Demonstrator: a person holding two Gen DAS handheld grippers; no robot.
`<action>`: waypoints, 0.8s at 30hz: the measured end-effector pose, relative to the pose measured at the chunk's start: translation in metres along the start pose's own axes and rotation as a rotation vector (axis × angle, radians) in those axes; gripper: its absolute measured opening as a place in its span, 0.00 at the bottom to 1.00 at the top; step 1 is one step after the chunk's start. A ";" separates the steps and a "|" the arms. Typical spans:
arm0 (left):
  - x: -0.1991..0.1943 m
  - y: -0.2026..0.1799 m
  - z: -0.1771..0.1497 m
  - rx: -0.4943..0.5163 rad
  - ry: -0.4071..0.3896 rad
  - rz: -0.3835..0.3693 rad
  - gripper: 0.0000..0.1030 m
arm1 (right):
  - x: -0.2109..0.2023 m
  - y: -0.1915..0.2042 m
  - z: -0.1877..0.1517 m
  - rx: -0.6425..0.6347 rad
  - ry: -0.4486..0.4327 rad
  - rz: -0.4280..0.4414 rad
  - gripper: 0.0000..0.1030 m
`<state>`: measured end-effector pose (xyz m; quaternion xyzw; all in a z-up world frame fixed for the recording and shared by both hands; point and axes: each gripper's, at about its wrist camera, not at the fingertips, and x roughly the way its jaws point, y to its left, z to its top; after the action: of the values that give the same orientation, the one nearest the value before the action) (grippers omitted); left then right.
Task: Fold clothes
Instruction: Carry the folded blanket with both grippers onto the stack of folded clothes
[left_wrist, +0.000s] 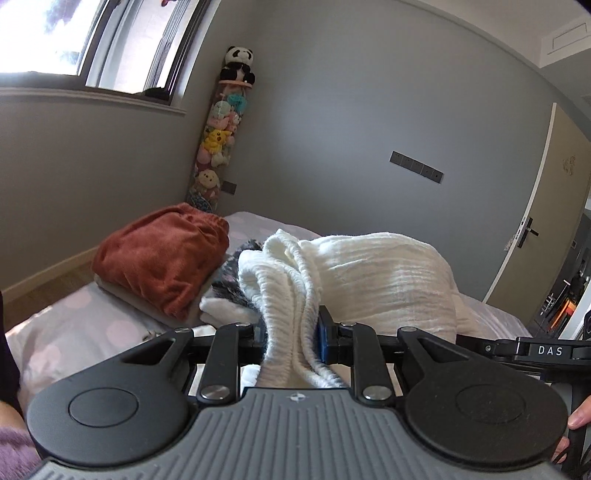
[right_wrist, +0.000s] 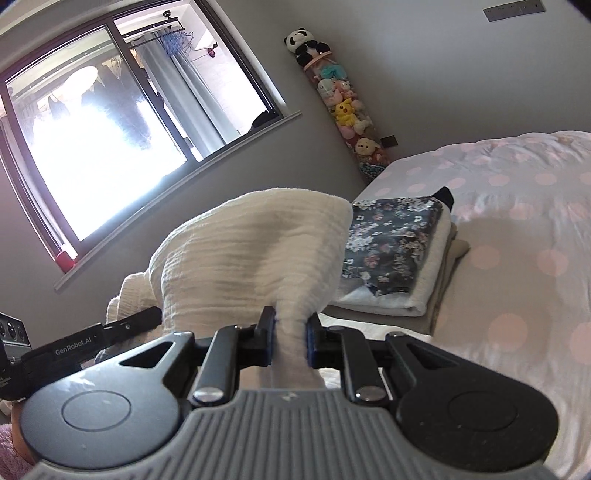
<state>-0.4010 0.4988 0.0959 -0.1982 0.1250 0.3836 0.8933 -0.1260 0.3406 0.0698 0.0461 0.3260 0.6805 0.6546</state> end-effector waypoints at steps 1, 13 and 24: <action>-0.001 0.006 0.008 0.025 -0.002 0.005 0.19 | 0.006 0.009 -0.002 0.003 -0.010 0.005 0.18; 0.061 0.062 0.018 0.164 0.100 -0.041 0.19 | 0.070 0.044 -0.047 0.014 -0.036 -0.098 0.18; 0.191 0.097 -0.048 0.112 0.297 -0.082 0.19 | 0.143 -0.040 -0.080 0.083 0.106 -0.236 0.18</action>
<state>-0.3471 0.6592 -0.0435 -0.2075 0.2686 0.3058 0.8896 -0.1507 0.4385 -0.0646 -0.0017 0.3912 0.5861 0.7095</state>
